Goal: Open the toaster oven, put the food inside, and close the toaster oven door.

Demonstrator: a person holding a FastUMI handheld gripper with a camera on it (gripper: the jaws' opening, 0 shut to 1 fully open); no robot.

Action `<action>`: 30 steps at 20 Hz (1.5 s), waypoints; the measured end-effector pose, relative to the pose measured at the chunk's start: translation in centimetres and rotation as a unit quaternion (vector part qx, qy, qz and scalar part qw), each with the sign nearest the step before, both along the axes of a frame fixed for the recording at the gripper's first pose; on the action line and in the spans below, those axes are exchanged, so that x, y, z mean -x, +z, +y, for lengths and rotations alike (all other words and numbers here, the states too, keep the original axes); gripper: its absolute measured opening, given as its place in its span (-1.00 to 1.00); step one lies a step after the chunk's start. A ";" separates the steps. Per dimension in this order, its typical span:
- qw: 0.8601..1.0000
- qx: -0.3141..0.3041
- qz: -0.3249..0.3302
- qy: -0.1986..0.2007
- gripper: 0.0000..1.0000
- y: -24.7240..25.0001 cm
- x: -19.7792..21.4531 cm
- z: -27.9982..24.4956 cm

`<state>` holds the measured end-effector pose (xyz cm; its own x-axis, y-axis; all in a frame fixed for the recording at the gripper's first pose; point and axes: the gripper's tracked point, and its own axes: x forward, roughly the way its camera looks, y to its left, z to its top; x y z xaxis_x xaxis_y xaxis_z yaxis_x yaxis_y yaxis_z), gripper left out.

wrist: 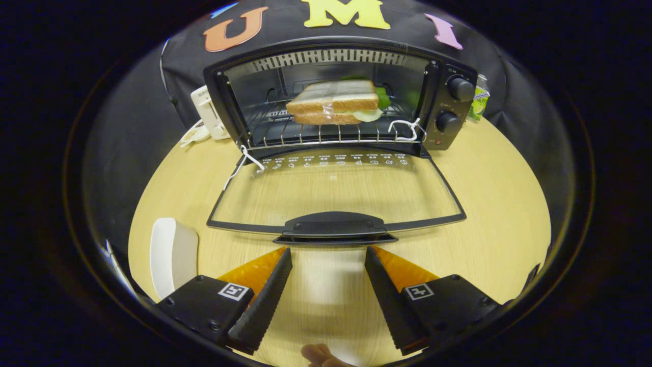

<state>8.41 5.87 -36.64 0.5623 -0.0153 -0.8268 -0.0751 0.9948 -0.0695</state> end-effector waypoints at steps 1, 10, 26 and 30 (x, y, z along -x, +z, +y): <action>1.000 0.001 -0.001 0.002 0.91 0.2 0.1 0.0; 0.998 0.010 -0.056 0.009 0.91 2.5 -1.2 -0.4; 0.976 -0.002 -0.219 0.012 0.91 9.7 -3.2 0.6; 0.967 -0.002 -0.254 0.019 0.91 11.6 -4.6 1.0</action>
<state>13.01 6.84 -25.06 0.8961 0.0150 -0.4436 -0.0681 0.9922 -0.1040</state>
